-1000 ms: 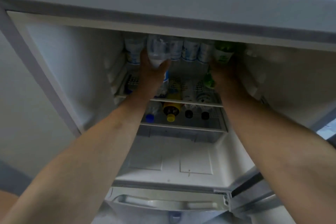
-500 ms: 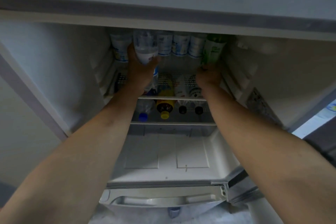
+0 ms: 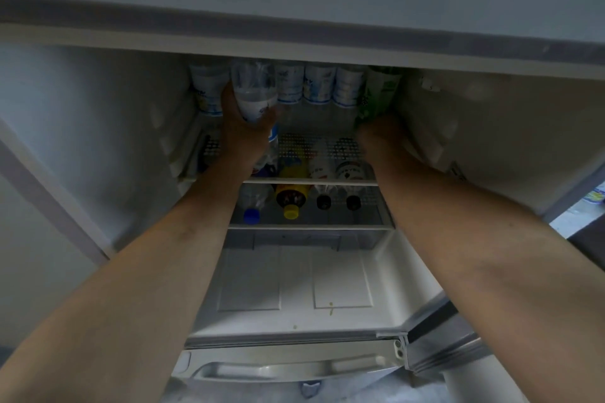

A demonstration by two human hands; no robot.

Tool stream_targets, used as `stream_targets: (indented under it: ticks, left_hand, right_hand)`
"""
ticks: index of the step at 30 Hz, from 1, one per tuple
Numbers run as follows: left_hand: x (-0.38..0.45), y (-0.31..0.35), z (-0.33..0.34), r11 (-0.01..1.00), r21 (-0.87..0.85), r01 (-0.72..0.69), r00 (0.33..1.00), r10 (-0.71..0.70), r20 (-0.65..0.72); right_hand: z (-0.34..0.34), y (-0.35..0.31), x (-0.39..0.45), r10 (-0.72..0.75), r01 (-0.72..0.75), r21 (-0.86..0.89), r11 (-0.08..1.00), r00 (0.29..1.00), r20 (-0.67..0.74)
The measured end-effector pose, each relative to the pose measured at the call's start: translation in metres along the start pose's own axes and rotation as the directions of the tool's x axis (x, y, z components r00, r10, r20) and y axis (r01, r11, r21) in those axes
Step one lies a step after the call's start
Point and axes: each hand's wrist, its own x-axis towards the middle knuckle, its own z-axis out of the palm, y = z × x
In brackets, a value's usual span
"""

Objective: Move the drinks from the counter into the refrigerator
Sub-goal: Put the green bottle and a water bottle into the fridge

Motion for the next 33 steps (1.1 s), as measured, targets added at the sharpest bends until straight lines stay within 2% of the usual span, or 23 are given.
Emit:
stream_targets:
  ticks: [3, 7, 10, 13, 16, 21, 24, 27, 31, 33]
  left_hand:
    - [0.0, -0.001, 0.001, 1.0, 0.015, -0.001, 1.0, 0.002, -0.01]
    - [-0.001, -0.001, 0.001, 1.0, 0.019, 0.015, 1.0, -0.015, -0.024]
    - [-0.002, -0.001, 0.0, 0.999, 0.041, -0.022, 0.999, 0.024, -0.037]
    - [-0.006, -0.005, -0.005, 0.975, 0.205, -0.083, 0.995, 0.091, -0.033]
    - [-0.013, -0.01, -0.009, 0.904, 0.418, -0.086, 0.993, 0.111, -0.036]
    - [-0.003, -0.006, -0.001, 0.883, 0.468, 0.018, 0.998, 0.015, -0.066]
    - [0.007, -0.003, -0.001, 0.86, 0.508, 0.044, 0.999, -0.024, -0.047]
    - [0.015, -0.002, -0.002, 0.858, 0.513, 0.026, 0.999, -0.012, -0.03]
    - [0.017, -0.008, -0.011, 0.871, 0.487, 0.059, 0.998, -0.036, -0.056]
    - [0.009, -0.014, -0.017, 0.854, 0.513, 0.091, 0.994, -0.046, -0.099]
  right_hand:
    - [-0.006, 0.001, 0.0, 0.003, -0.002, 0.006, 1.0, 0.999, -0.047]
    - [0.001, 0.001, -0.009, -0.067, 0.071, 0.049, 0.996, 0.995, -0.08]
    - [0.005, -0.003, -0.015, -0.137, 0.142, 0.021, 0.99, 0.979, -0.15]
    - [0.001, 0.0, -0.018, -0.236, 0.247, 0.037, 0.968, 0.953, -0.189]
    - [0.0, 0.003, -0.017, -0.266, 0.275, 0.016, 0.961, 0.943, -0.198]
    - [0.014, -0.002, -0.032, -0.302, 0.32, 0.046, 0.946, 0.924, -0.233]
    - [0.022, 0.0, -0.045, -0.352, 0.358, 0.144, 0.923, 0.934, -0.063]
    - [0.03, -0.001, -0.056, -0.456, 0.451, 0.076, 0.89, 0.884, 0.102]
    - [0.044, -0.019, -0.07, -0.529, 0.507, 0.149, 0.849, 0.818, 0.225]
    - [0.055, -0.03, -0.075, -0.508, 0.464, 0.211, 0.86, 0.817, 0.272]
